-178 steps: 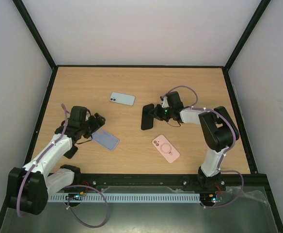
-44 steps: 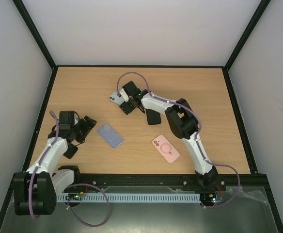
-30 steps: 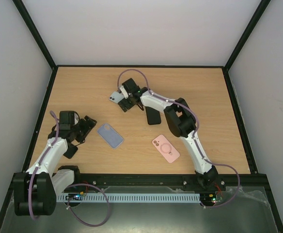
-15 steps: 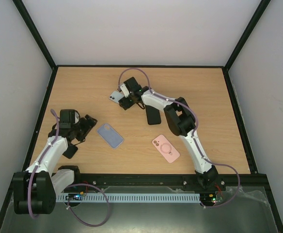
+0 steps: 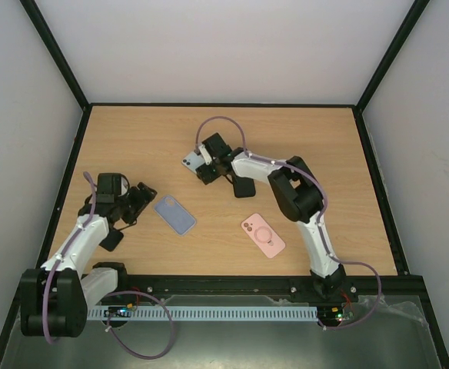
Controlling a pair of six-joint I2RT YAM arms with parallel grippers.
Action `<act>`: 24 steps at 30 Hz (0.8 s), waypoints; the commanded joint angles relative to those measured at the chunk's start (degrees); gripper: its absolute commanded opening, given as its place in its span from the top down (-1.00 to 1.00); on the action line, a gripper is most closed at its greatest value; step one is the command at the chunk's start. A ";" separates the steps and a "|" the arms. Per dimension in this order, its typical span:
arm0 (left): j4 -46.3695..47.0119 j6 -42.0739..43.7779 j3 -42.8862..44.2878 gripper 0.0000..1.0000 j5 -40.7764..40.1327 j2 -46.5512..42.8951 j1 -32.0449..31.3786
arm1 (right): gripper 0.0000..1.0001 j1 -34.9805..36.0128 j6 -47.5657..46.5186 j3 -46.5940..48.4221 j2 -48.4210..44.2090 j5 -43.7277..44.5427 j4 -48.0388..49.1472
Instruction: Put the phone into the phone case
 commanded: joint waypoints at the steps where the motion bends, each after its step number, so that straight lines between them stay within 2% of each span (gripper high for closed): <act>1: 1.02 1.48 1.06 -0.74 1.20 0.77 -1.18 | -0.40 1.96 7.44 -8.43 -1.89 2.56 -7.34; 6: 4.26 3.11 0.35 -0.72 5.38 3.20 -1.44 | -0.38 4.30 12.05 -15.90 -7.34 3.62 -6.36; 11: 7.86 4.44 0.66 -0.69 12.25 6.18 -1.49 | -0.31 6.90 16.29 -20.62 -11.16 4.40 -5.20; 14: 9.00 5.11 0.92 -0.67 13.70 7.07 -1.53 | -0.30 7.87 18.02 -22.41 -12.12 3.77 -4.47; 20: 10.43 5.94 0.77 -0.66 14.92 8.67 -1.45 | -0.59 8.27 13.52 -19.93 -8.96 4.26 -8.69; 24: 11.41 5.86 0.15 -0.66 15.40 9.18 -1.48 | -0.67 8.29 11.10 -16.74 -7.03 5.52 -11.74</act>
